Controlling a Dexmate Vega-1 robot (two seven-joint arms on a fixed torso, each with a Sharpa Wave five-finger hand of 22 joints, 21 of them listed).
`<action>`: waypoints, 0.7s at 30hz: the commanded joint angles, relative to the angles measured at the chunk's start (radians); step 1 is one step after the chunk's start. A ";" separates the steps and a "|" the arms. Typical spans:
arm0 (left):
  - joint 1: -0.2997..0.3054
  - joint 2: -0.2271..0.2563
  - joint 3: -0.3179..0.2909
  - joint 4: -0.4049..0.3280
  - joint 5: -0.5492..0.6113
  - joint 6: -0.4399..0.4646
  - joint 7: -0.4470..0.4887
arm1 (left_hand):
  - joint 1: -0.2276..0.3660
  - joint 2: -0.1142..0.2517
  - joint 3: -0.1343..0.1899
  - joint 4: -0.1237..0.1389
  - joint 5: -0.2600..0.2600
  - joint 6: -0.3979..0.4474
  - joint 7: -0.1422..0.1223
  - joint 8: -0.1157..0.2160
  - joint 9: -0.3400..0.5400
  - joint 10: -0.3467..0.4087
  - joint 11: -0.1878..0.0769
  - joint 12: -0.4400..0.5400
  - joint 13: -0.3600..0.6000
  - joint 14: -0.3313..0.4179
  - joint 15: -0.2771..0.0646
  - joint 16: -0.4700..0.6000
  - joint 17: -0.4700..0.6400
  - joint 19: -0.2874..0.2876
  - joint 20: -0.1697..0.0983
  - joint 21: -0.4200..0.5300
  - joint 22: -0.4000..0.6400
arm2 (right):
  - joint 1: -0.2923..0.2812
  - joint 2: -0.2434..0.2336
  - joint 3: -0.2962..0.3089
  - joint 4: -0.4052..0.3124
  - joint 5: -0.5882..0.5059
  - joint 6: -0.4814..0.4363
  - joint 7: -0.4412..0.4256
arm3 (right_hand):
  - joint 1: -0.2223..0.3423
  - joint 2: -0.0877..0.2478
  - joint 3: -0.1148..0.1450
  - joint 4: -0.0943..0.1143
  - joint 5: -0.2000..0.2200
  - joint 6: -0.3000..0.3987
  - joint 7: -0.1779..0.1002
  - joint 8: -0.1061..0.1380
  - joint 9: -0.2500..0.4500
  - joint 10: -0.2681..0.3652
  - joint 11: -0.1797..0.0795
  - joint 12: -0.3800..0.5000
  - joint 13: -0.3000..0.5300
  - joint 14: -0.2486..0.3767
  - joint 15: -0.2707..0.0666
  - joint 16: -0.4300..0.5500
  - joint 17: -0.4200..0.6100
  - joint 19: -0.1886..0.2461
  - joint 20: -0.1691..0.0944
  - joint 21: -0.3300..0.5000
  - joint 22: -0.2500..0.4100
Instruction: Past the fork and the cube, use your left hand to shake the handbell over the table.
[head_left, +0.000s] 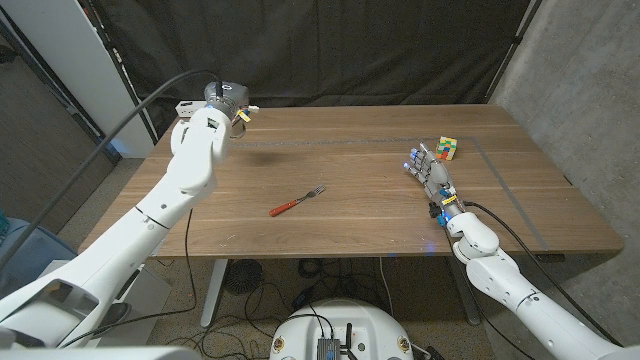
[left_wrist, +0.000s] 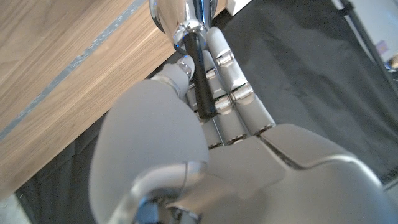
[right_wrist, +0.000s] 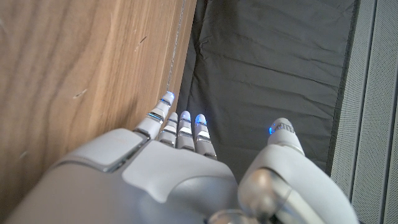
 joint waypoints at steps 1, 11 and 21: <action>0.084 0.034 -0.118 0.034 -0.808 -0.262 0.283 | 0.008 0.013 0.007 -0.005 0.006 -0.005 0.006 -0.001 0.007 0.002 0.011 -0.004 0.006 0.124 -0.131 -0.001 0.003 -0.007 0.004 0.003 0.003 | -0.001 -0.004 0.001 -0.008 -0.005 -0.006 -0.008 | 0.002 0.012 0.001 -0.005 0.000 0.005 0.000 0.002 0.003 0.007 0.004 0.000 0.004 0.008 0.004 0.003 0.002 0.010 0.003 -0.003 0.002; 0.077 0.002 -0.117 0.159 -1.222 -0.507 0.352 | 0.011 0.015 0.009 -0.007 0.006 -0.005 0.014 0.001 0.012 0.003 0.013 -0.006 0.012 0.130 -0.126 0.004 0.006 -0.006 0.010 0.007 0.003 | 0.001 -0.007 0.000 -0.012 -0.013 -0.006 -0.010 | 0.001 0.012 0.000 -0.005 0.000 0.006 0.000 0.002 0.003 0.007 0.005 0.000 0.005 0.008 0.005 0.003 0.002 0.010 0.004 -0.003 0.002; 0.056 -0.073 -0.101 0.331 -1.530 -0.817 0.341 | 0.012 0.015 0.010 -0.008 0.007 -0.004 0.021 0.002 0.015 0.006 0.016 -0.007 0.019 0.128 -0.122 0.003 0.007 -0.008 0.016 0.009 0.003 | 0.000 -0.010 0.001 -0.020 -0.012 -0.017 -0.017 | 0.001 0.012 0.000 -0.005 0.000 0.006 0.000 0.002 0.003 0.007 0.005 0.000 0.005 0.008 0.004 0.002 0.003 0.009 0.004 -0.003 0.002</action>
